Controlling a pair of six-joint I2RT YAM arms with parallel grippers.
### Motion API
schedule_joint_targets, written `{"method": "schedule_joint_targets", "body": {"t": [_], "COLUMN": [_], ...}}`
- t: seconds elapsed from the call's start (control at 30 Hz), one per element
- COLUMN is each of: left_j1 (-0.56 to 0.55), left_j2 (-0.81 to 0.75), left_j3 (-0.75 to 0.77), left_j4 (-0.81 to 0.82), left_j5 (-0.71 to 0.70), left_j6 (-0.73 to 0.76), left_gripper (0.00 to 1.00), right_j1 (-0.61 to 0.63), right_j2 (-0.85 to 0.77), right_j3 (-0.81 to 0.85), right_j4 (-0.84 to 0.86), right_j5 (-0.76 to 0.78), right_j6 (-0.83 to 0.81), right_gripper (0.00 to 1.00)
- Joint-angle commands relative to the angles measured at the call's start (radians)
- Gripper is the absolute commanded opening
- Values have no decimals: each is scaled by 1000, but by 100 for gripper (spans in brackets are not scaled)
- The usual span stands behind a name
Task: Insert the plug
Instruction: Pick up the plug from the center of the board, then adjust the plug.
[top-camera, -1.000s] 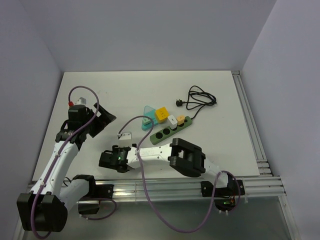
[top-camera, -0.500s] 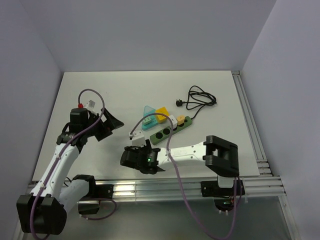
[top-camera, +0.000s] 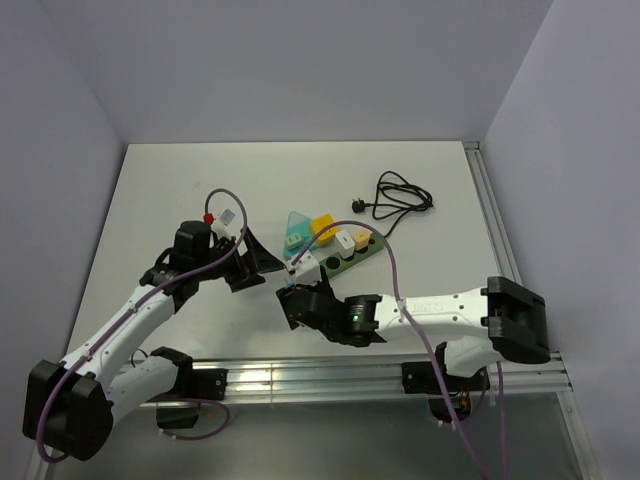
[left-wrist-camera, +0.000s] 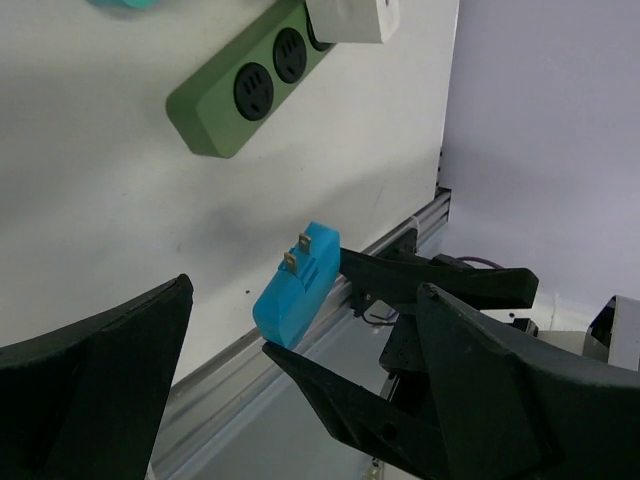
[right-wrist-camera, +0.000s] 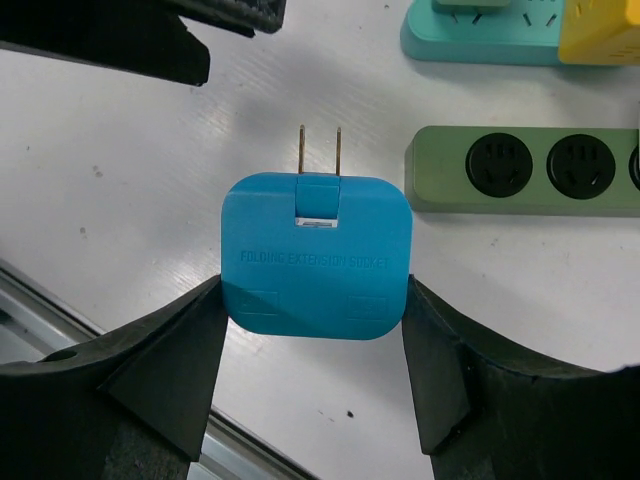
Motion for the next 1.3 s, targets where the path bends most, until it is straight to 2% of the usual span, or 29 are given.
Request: {"method": "schedule_joint_targets", "body": {"t": [0.0,0.33,0.47,0.8,0.9,1.0,1.1,1.27], "left_j1": [-21,-85,-105,-173,-191,-197,-202,-225], "left_j2": [4,35,56,151,175,198,227,250], "left_j3": [-5,-11,-17,-22,-22,-42,-62,-40], "left_j4": [106,216,248,351,347,370,411,397], "left_j5": [50,116,111,131,111,125,144,145], "left_j6": [-44,-127,-155,-194,-188,-185,-193,-159], "left_gripper": [99,100,100,98,93,83,66,50], "right_j1": [-10,-71,-99,-103,-108,-111,-112,-114], "right_j2": [-81,-305,-327,-324,-307,-291,-282,-267], "right_j3": [-51,-183,-187,-164,-152,-138,-132,-123], "right_j4": [76,151,150,153,151,147,147,137], "right_j5": [-21,-162,-211,-216,-225,-229,-243,-255], "right_j6": [-67,-147,-170,-214,-226,-236,-246,-254], "right_gripper": [46,45,45,45,45,45,45,45]}}
